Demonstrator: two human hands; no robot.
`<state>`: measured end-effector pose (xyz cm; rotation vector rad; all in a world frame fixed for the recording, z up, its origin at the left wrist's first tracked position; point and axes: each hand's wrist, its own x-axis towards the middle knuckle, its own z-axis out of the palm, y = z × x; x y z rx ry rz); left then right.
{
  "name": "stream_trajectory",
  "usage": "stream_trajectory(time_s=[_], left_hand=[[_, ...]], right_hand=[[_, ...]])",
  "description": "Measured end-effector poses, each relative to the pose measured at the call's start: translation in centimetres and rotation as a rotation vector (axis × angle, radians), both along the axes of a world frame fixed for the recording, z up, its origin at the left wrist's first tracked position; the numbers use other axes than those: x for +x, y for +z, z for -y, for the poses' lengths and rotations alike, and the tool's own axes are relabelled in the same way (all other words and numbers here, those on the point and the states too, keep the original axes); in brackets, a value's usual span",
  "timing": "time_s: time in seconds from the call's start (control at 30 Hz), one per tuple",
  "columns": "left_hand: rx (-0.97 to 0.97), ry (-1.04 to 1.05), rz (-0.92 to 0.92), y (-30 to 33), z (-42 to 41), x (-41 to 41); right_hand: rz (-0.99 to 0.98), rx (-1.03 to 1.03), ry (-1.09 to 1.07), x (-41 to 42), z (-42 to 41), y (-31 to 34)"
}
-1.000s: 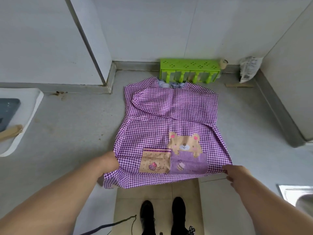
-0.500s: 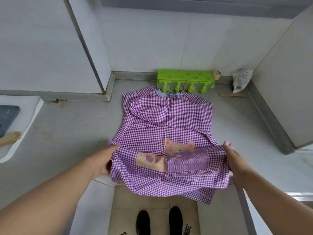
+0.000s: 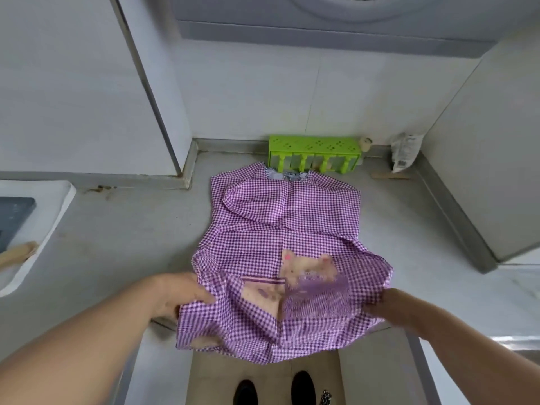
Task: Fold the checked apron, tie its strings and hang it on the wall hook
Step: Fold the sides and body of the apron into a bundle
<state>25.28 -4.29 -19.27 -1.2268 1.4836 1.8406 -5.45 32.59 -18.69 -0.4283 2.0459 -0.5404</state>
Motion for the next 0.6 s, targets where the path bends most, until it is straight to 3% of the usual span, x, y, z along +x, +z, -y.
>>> stream_trajectory(time_s=[0.07,0.17,0.2,0.3,0.37,0.4,0.43,0.53,0.6], left_hand=[[-0.061,-0.007,-0.052,0.8,0.0,-0.3],[-0.036,0.281,-0.231,3.8,0.0,-2.0],[0.006,0.327,-0.251,4.6,0.3,-2.1],[0.081,0.137,-0.157,5.1,0.5,-1.1],[0.004,0.047,-0.100,4.6,0.5,-0.7],[-0.064,0.074,-0.092,4.8,0.4,-0.9],[-0.111,0.136,-0.117,5.6,0.1,-1.2],[-0.068,0.315,-0.145,6.5,0.4,-2.5],[-0.101,0.229,-0.026,6.2,0.6,-2.6]], right_hand=[[-0.035,0.001,0.043,0.6,-0.1,0.2],[0.167,-0.368,-0.433,1.0,1.8,3.2],[0.212,-0.388,-0.494,0.8,2.2,4.0],[0.147,-0.140,-0.204,0.5,1.2,4.2],[0.011,0.014,-0.035,0.7,0.1,2.9],[-0.023,0.014,-0.048,1.1,0.4,3.1],[-0.017,-0.012,-0.110,1.7,1.0,3.9],[0.192,-0.303,-0.637,2.4,3.0,5.9],[0.234,-0.232,-0.655,3.2,3.5,6.8]])
